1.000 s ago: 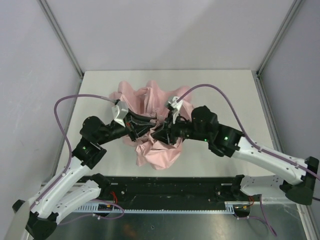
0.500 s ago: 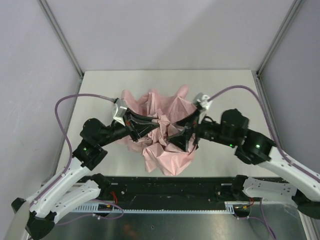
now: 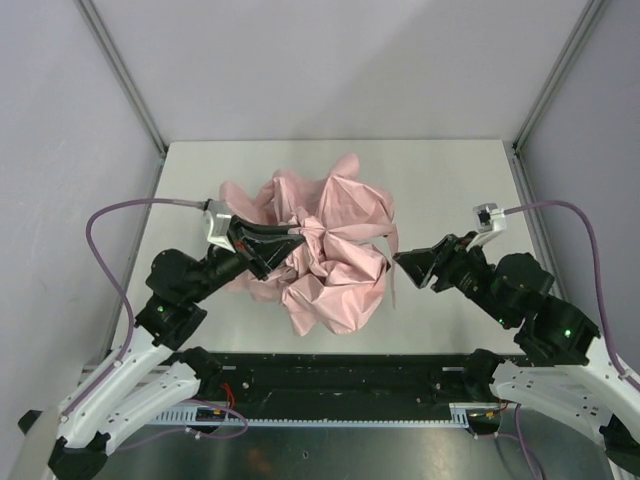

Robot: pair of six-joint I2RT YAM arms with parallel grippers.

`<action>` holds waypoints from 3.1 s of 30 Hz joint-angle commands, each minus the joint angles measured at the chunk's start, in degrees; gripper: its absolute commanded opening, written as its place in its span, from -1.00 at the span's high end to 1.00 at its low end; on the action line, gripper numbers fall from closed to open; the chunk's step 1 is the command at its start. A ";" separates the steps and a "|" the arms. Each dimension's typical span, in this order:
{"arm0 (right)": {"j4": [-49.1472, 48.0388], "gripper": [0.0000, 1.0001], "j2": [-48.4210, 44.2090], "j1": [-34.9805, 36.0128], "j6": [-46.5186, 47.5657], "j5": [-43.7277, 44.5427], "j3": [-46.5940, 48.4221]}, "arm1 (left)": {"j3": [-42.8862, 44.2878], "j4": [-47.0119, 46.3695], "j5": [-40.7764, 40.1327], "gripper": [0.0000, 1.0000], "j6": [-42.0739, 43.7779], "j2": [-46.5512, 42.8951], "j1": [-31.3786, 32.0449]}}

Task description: Put away the umbrella

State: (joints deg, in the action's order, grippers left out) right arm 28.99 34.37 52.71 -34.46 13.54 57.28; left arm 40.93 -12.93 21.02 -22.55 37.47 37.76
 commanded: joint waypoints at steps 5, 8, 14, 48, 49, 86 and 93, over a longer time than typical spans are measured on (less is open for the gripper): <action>-5.53 -0.08 1.40 -0.78 -4.87 -11.04 -4.54 | 0.04 -5.78 -4.73 1.00 -0.42 -2.50 0.20; -7.05 -0.06 1.91 -0.61 -4.22 -11.32 -4.87 | 0.17 -5.77 -4.87 1.00 -0.19 -2.18 0.19; -8.80 -0.03 5.11 -0.59 -2.89 -10.47 -4.89 | 0.42 -5.73 -5.24 1.00 -0.29 -1.37 0.20; -29.38 0.89 -12.01 -11.76 -3.75 -44.18 -18.11 | -4.97 -14.82 -3.08 1.00 -9.57 -10.59 -3.56; -29.32 0.79 -11.72 -11.84 -3.72 -42.75 -18.14 | -4.98 -15.01 -3.13 1.00 -9.29 -10.81 -3.56; -16.67 0.18 19.58 -16.44 -2.32 -30.74 -1.19 | -1.42 -21.91 -22.87 1.00 -0.58 2.40 -3.66; -74.56 0.98 13.80 -23.07 -27.21 -59.50 -15.62 | -3.49 -22.25 -27.03 1.00 -8.47 0.05 -4.58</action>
State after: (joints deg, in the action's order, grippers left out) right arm -1.13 51.48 32.21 -42.83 -25.85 48.75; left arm 36.82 -28.25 -2.20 -24.80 40.03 34.15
